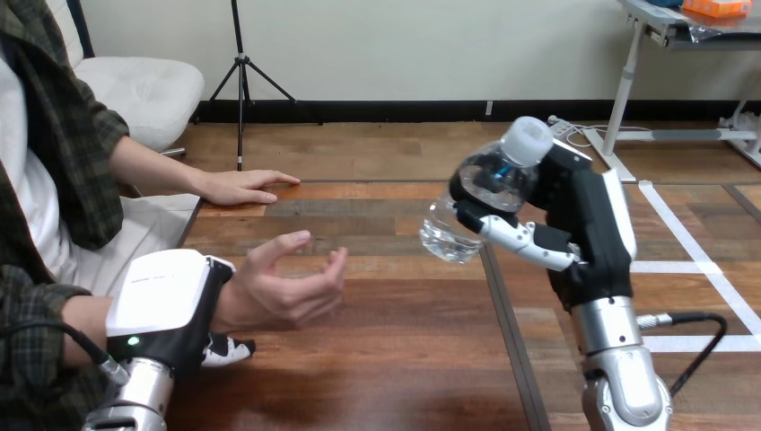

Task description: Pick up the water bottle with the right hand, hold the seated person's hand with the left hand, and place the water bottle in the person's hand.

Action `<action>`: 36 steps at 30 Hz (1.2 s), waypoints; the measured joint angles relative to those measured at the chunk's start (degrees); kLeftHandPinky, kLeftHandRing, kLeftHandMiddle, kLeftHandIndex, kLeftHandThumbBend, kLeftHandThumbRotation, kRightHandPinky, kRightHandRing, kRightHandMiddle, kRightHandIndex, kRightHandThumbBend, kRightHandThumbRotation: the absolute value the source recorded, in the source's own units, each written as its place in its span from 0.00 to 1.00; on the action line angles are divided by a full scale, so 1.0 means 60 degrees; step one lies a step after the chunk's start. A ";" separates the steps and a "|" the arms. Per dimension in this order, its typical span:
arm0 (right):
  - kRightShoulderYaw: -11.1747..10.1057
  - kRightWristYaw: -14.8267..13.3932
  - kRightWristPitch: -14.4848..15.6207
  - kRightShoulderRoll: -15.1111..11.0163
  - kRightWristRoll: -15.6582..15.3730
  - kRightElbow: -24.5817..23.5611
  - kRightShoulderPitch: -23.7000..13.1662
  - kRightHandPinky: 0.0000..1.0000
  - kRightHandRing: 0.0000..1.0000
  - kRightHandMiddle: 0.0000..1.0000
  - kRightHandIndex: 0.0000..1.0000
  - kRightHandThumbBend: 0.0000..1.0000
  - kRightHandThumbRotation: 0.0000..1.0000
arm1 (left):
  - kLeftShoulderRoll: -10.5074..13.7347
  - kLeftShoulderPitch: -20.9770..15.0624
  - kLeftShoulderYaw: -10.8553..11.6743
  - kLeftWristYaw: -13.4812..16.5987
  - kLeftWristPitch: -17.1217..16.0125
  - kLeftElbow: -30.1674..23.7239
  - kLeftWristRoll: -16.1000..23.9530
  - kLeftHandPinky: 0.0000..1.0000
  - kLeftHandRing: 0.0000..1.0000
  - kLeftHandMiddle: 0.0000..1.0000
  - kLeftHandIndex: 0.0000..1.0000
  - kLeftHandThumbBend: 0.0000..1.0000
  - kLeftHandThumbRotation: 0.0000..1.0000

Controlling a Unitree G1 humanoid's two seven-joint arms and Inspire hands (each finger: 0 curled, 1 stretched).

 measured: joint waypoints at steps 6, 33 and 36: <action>0.0084 0.0165 0.0108 0.0114 0.0023 -0.0234 0.0000 0.41 0.44 0.49 0.52 0.68 0.00 | 0.0001 0.0182 -0.0001 0.0002 -0.0152 -0.0344 0.0040 0.30 0.33 0.37 0.37 0.85 0.00; 0.0226 0.0495 0.0486 0.0249 0.0033 -0.1124 0.0004 0.36 0.41 0.47 0.50 0.70 0.00 | -0.0185 0.1089 -0.0085 -0.0292 -0.0618 -0.2291 0.0553 0.29 0.31 0.35 0.35 0.88 0.00; 0.0236 0.0531 0.0545 0.0269 0.0069 -0.1248 0.0011 0.35 0.40 0.47 0.50 0.70 0.00 | -0.0211 0.1089 -0.0104 -0.0294 -0.0726 -0.2341 0.0564 0.28 0.31 0.34 0.34 0.87 0.00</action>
